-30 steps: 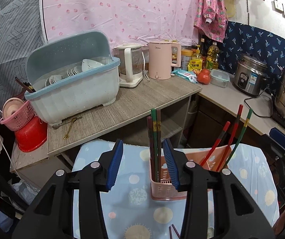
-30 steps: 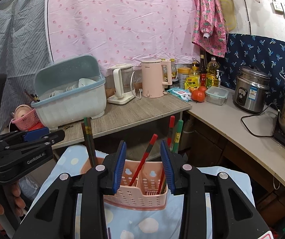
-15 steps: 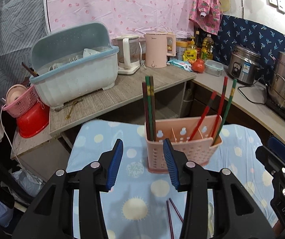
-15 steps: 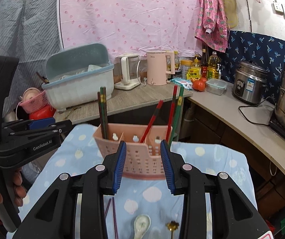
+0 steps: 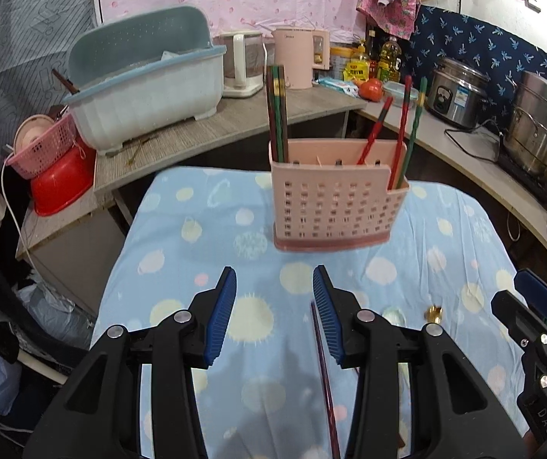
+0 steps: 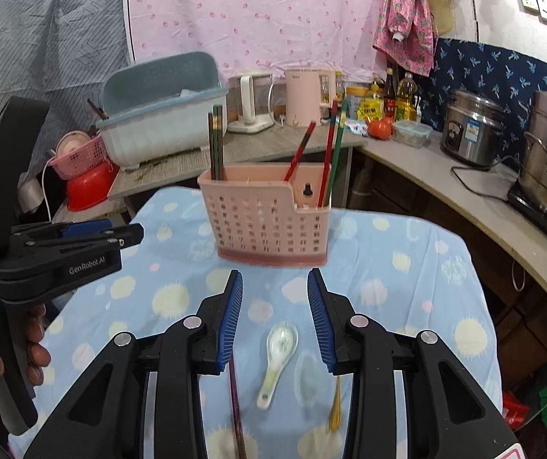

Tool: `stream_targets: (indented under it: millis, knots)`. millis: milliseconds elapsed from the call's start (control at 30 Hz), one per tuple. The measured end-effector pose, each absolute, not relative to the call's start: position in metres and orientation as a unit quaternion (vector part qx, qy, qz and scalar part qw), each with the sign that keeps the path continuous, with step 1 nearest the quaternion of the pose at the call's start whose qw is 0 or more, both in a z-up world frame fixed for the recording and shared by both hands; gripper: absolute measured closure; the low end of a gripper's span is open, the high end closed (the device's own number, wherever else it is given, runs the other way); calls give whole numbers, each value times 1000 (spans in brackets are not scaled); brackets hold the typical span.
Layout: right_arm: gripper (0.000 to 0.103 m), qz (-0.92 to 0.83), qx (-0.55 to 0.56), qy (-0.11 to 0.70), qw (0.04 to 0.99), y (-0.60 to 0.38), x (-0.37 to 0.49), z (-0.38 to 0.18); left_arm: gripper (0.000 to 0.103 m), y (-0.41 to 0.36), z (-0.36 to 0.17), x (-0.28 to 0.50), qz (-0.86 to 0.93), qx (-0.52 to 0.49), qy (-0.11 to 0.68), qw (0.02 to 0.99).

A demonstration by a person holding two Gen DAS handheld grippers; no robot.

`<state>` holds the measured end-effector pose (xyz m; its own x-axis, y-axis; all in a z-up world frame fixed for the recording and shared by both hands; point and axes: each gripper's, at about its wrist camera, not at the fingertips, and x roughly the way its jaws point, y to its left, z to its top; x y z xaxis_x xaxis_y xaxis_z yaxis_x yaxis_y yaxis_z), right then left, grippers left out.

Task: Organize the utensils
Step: 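Move the left tool to a dark red chopstick while the right tool moves to the other dark red one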

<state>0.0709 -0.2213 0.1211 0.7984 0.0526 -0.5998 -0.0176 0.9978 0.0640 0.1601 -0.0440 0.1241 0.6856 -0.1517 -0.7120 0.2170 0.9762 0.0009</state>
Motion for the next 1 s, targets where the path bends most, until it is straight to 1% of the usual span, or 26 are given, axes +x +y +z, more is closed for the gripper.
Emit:
stream_targets:
  millis: [267,567,767,933,1000]
  knots:
    - [68,12,39,370,928,-223,34,74,63,-33,84,125,-102,40,424,899]
    - [68,17,36,411,911,-210,7,31,63,-30,34,85,-108,46,470,875]
    - [68,28,39,437,898,-197,0,6,63,-34,14,61,-126,41,488,863]
    - [72,35,37,449,892,-190,0,-7,63,-41,2,50,-134,47,499,855]
    - [76,36,33,452,891,-187,2,-10,63,-43,-1,48,-133,50,503,853]
